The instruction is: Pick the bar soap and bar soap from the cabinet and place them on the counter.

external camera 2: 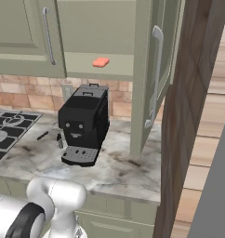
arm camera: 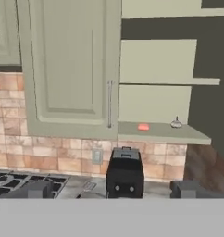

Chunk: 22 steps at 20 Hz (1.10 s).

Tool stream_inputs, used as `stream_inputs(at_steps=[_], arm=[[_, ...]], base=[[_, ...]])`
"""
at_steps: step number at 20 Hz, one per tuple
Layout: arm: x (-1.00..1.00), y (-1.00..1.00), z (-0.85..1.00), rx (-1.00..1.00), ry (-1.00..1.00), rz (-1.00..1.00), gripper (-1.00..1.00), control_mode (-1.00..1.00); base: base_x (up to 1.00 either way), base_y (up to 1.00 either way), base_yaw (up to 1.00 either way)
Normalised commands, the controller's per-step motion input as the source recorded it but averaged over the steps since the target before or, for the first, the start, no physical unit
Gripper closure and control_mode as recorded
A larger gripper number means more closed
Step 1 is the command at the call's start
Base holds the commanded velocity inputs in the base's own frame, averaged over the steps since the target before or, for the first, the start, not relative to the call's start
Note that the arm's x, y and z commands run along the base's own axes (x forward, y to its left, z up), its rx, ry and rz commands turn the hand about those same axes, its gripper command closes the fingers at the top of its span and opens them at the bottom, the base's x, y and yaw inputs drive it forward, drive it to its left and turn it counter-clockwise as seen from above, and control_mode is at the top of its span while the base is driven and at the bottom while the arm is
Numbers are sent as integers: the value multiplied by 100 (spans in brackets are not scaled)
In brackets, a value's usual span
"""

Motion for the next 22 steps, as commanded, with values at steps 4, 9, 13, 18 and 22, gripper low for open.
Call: stream_inputs(at_steps=[4,9,13,18,22], arm=[[46,0,0,0,-11,28,-100,-100],[25,0,-16,0,-12,22,-100,-100],[35,0,-33,-1,-11,22,-100,-100],[16,8,-28,-1,-29,15,-100,-100],[19,24,-12,0,-27,7,-100,-100]], base=[[0,0,0],[0,0,0],[0,0,0],[0,0,0],[0,0,0]])
